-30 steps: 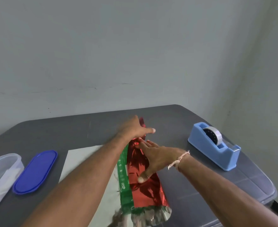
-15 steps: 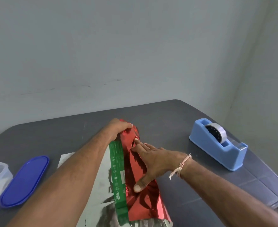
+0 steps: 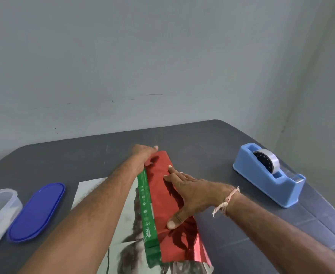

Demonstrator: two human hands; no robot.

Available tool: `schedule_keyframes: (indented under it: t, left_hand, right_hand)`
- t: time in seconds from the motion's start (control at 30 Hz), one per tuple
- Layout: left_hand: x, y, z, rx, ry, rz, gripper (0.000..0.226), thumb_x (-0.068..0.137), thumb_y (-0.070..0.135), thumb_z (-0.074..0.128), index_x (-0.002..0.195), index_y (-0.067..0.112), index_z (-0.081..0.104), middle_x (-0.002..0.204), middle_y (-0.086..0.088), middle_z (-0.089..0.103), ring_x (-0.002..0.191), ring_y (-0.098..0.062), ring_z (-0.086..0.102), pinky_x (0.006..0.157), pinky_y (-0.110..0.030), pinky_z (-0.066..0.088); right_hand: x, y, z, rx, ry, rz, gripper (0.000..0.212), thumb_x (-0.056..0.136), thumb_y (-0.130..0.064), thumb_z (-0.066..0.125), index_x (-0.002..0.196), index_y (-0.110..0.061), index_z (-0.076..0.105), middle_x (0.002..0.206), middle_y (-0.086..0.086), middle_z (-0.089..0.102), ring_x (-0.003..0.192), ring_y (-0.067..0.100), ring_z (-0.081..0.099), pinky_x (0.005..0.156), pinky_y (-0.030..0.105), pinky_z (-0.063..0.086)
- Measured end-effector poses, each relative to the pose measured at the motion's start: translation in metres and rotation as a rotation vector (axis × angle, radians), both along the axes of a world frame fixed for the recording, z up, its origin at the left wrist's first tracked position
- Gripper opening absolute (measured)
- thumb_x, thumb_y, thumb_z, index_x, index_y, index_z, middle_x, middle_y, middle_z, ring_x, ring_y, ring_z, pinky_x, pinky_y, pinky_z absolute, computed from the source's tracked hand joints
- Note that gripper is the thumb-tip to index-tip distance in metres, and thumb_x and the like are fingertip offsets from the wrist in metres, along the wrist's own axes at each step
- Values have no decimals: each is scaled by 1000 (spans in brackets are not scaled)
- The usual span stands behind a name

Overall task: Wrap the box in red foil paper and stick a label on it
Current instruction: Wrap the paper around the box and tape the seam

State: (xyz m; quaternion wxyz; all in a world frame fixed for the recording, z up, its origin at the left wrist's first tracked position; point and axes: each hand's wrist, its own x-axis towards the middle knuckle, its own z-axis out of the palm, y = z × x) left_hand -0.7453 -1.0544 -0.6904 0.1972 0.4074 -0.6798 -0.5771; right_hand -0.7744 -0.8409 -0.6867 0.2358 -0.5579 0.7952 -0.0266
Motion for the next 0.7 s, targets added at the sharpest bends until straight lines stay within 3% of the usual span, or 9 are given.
schedule_keyframes:
  t: [0.1,0.17,0.23,0.37,0.43,0.5,0.57,0.7]
  left_hand:
    - [22,2,1,-247,54,9,54,85,34,80,131,16,56,127,0,52,108,-13,48,90,-31,40]
    - [50,11,-4,-482,86,-8,42,82,32,81,119,27,61,124,7,49,114,-11,47,97,-31,41]
    - [84,26,-11,-554,89,-115,32,82,32,82,110,33,68,130,4,49,128,-12,43,101,-31,38]
    - [140,56,-27,-292,-5,-305,46,83,43,82,125,47,64,154,1,37,148,-16,29,119,-41,30]
    - [153,67,-29,-152,12,-364,62,77,49,85,132,53,57,150,5,48,136,-16,49,115,-41,38]
    - [160,74,-30,-52,28,-419,78,75,41,89,141,53,49,140,4,61,115,-15,68,106,-41,52]
    - [164,78,-29,-9,26,-459,90,77,30,89,150,49,40,139,3,63,109,-12,72,101,-37,56]
    - [170,78,-28,-9,23,-505,101,76,33,89,155,49,29,141,10,60,115,-7,68,97,-25,55]
  right_hand:
    - [-1,-3,2,6,2,3,144,57,-85,76,162,-33,-8,166,-15,-29,159,19,-9,126,61,16]
    - [0,-4,4,8,12,12,145,58,-84,76,162,-31,-9,167,-13,-29,159,20,-9,126,60,16]
    - [3,-4,6,2,14,17,142,63,-79,78,163,-29,-9,168,-8,-28,159,22,-8,127,57,15]
    - [9,1,7,-4,5,8,137,70,-73,79,163,-27,-10,169,-1,-27,160,26,-4,129,52,13]
    - [11,3,7,1,9,1,135,72,-72,78,164,-26,-11,169,0,-28,160,28,-4,129,52,12]
    - [14,4,9,15,25,-4,134,74,-73,76,163,-26,-12,168,1,-29,160,28,-4,129,52,12]
    - [16,4,9,23,28,-9,132,74,-73,75,163,-27,-12,168,1,-30,160,28,-3,129,51,12]
    - [22,7,12,2,-18,-33,129,76,-71,75,164,-28,-9,169,2,-27,160,28,3,129,46,14]
